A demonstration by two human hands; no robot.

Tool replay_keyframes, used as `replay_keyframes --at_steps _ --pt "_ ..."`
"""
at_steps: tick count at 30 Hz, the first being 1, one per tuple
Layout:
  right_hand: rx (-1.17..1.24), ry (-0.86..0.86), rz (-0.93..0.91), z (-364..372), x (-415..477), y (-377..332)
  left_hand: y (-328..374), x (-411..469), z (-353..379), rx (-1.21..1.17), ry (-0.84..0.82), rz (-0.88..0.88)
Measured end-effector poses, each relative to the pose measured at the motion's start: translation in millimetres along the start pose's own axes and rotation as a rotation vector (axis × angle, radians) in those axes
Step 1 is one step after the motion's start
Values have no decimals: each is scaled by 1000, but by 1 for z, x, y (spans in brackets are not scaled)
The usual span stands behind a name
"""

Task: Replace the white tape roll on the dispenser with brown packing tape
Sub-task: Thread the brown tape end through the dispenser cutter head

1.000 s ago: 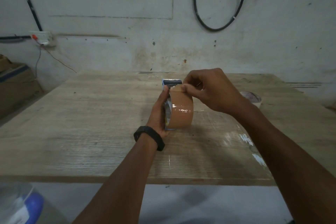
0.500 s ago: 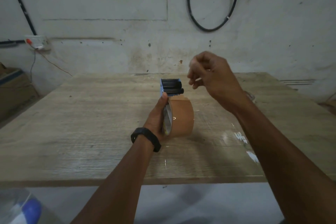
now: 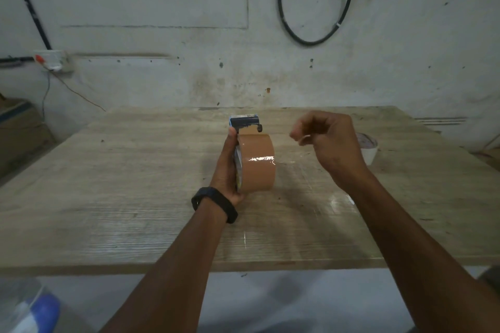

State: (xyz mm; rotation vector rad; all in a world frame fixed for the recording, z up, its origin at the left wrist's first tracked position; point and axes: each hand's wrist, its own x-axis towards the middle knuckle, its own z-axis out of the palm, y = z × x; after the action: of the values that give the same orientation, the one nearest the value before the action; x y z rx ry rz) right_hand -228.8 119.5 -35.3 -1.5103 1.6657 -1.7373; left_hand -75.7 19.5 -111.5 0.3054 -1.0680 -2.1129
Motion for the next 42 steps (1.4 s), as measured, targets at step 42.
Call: replay_keyframes --at_steps 42 --pt "-213 1 -127 10 -8 -3 1 -2 6 17 -49 25"
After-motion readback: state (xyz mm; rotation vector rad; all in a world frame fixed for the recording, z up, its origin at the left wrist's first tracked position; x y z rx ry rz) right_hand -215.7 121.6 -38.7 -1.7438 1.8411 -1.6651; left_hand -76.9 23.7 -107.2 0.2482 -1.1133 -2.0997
